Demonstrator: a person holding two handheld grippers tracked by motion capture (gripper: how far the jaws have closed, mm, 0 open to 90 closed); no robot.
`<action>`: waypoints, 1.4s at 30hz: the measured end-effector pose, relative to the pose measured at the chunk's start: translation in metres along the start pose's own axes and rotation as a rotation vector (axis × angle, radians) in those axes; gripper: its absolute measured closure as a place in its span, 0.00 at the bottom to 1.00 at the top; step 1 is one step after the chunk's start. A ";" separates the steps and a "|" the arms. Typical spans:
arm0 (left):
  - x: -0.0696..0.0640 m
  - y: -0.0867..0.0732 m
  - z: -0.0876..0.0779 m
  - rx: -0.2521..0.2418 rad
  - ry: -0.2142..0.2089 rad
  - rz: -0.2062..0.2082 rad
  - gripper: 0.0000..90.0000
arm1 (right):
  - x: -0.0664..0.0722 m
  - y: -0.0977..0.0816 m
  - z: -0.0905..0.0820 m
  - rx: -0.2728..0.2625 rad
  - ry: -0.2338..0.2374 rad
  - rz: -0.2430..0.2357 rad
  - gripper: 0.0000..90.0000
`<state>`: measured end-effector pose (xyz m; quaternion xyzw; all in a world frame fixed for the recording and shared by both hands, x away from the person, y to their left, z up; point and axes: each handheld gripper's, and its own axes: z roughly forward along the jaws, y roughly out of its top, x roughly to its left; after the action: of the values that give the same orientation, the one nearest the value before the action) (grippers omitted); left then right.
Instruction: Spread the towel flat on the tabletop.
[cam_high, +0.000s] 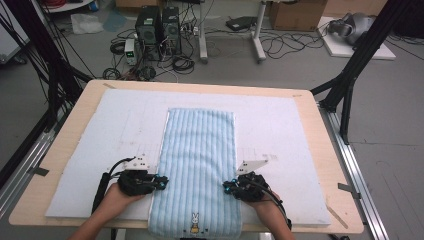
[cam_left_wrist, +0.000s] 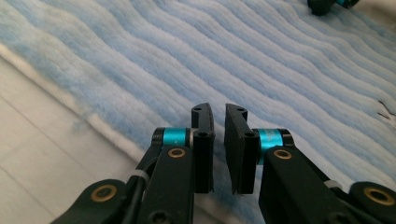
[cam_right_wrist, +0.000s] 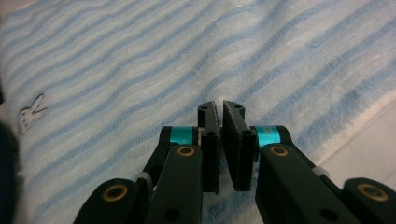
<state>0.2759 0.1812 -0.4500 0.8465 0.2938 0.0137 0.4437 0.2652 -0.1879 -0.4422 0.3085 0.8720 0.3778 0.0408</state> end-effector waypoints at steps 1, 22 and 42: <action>0.000 -0.001 -0.002 0.009 -0.030 -0.006 0.89 | 0.000 -0.001 -0.001 0.003 0.013 -0.005 0.90; 0.066 0.047 0.000 -0.298 0.239 -0.041 0.61 | -0.059 0.034 0.023 -0.068 -0.258 0.101 0.84; 0.076 0.045 -0.012 -0.321 0.234 -0.095 0.56 | -0.165 0.112 0.053 -0.111 -0.334 0.209 0.78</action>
<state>0.3569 0.2093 -0.4266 0.7426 0.3769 0.1378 0.5361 0.4709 -0.1894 -0.4301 0.4531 0.7941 0.3711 0.1624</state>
